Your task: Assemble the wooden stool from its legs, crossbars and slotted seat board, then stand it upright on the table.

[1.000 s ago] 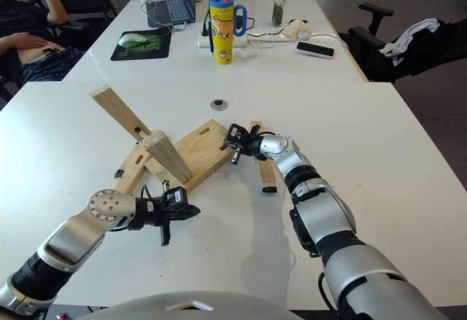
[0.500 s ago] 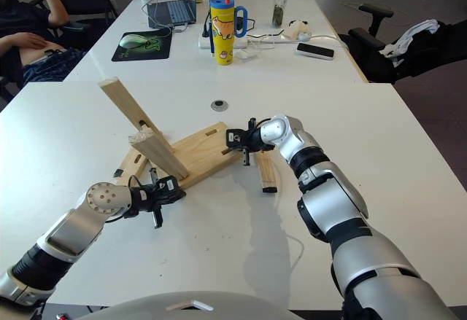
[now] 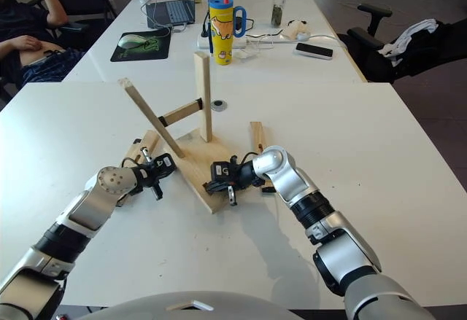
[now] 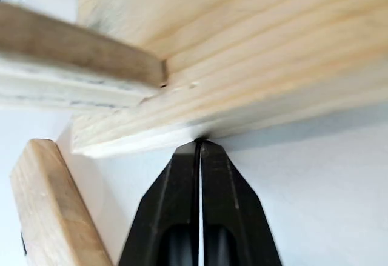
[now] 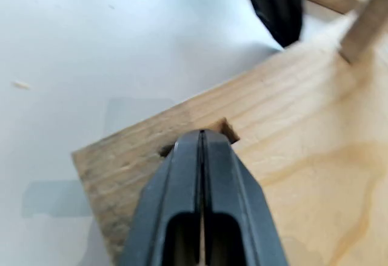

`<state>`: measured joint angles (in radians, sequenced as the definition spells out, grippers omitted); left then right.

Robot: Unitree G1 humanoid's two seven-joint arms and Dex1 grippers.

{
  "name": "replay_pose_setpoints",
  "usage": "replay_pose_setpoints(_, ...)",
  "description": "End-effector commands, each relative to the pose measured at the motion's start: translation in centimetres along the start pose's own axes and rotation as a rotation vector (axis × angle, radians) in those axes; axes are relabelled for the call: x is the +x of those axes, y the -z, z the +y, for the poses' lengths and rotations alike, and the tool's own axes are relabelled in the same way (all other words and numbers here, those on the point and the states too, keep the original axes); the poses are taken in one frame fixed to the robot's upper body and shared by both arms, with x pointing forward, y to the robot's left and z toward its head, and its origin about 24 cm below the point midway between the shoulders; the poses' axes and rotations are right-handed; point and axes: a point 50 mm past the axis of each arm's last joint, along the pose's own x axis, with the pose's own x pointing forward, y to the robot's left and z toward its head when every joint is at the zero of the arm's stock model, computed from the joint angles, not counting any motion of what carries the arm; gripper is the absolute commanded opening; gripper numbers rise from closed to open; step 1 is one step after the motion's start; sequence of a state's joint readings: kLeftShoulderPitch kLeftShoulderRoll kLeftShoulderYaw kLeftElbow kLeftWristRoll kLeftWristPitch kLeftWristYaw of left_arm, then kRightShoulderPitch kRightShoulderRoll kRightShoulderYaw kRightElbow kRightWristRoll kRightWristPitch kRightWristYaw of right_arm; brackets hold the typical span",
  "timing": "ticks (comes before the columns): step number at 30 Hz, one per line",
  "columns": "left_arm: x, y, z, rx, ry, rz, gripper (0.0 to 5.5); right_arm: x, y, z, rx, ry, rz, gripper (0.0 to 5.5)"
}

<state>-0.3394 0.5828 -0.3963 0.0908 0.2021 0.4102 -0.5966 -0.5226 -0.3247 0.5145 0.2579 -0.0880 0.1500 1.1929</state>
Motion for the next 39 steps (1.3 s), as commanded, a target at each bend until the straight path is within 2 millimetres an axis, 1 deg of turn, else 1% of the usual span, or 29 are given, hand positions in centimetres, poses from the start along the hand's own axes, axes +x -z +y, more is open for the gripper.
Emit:
replay_pose_setpoints(1, 2.0, -0.1, -0.7, -0.005, 0.033, -0.006, 0.02, 0.9, 0.7, 0.7, 0.070, 0.097, -0.024, 0.00)
replay_pose_setpoints(5, 3.8, -0.5, -1.4, 0.002, 0.040, -0.030, 0.02, 0.4, -0.1, -0.1, 0.088, 0.236, -0.103, 0.00)
replay_pose_setpoints(8, 4.8, -0.6, -1.4, -0.013, 0.035, -0.044, 0.02, 1.0, -0.4, 0.5, 0.110, 0.230, -0.132, 0.00)
replay_pose_setpoints(11, 5.2, -0.4, -0.9, -0.025, 0.025, -0.056, 0.02, 1.3, -0.6, 0.5, 0.122, 0.251, -0.148, 0.00)
replay_pose_setpoints(14, 4.9, 0.3, 0.2, -0.036, -0.012, -0.062, 0.02, 0.7, -1.3, -0.3, 0.104, 0.335, -0.184, 0.00)
replay_pose_setpoints(16, 4.2, 0.4, 1.2, -0.077, -0.061, -0.096, 0.02, -0.4, -2.0, -1.1, 0.100, 0.434, -0.230, 0.00)
replay_pose_setpoints(18, 3.1, -0.1, 2.4, -0.121, -0.124, -0.169, 0.02, -1.7, -2.9, -1.5, 0.097, 0.528, -0.294, 0.00)
replay_pose_setpoints(19, 2.3, -0.5, 3.0, -0.160, -0.158, -0.222, 0.21, -2.3, -3.3, -1.6, 0.116, 0.578, -0.336, 0.00)
replay_pose_setpoints(21, -0.2, -1.4, 4.3, -0.271, -0.252, -0.369, 0.41, -3.6, -3.9, -1.7, 0.230, 0.683, -0.459, 0.00)
replay_pose_setpoints(23, -2.6, -1.4, 5.4, -0.369, -0.315, -0.443, 0.70, -4.3, -3.5, -1.7, 0.404, 0.764, -0.515, 0.00)
replay_pose_setpoints(26, -5.9, -0.1, 7.3, -0.448, -0.416, -0.423, 1.16, -4.7, -1.6, -1.1, 0.597, 0.876, -0.395, 0.00)
replay_pose_setpoints(27, -6.7, 0.7, 7.8, -0.453, -0.443, -0.386, 1.36, -4.9, -1.4, -0.9, 0.628, 0.882, -0.427, 0.00)
replay_pose_setpoints(28, -7.4, 1.5, 8.3, -0.455, -0.468, -0.349, 1.40, -5.0, -1.2, -0.7, 0.648, 0.892, -0.435, 0.00)
replay_pose_setpoints(29, -7.8, 2.2, 8.6, -0.467, -0.486, -0.319, 1.57, -4.9, -0.9, -0.5, 0.692, 0.873, -0.446, 0.00)
replay_pose_setpoints(31, -8.1, 3.8, 8.7, -0.522, -0.495, -0.267, 1.88, -4.9, -0.8, -0.4, 0.698, 0.865, -0.440, 0.00)
replay_pose_setpoints(35, -7.7, 6.3, 8.2, -0.686, -0.440, -0.222, 2.50, -4.8, -1.0, -0.5, 0.750, 0.837, -0.513, 0.59)
replay_pose_setpoints(39, -7.0, 8.3, 7.6, -0.664, -0.376, -0.099, 3.09, -4.6, -1.1, -0.6, 0.747, 0.814, -0.516, 1.22)
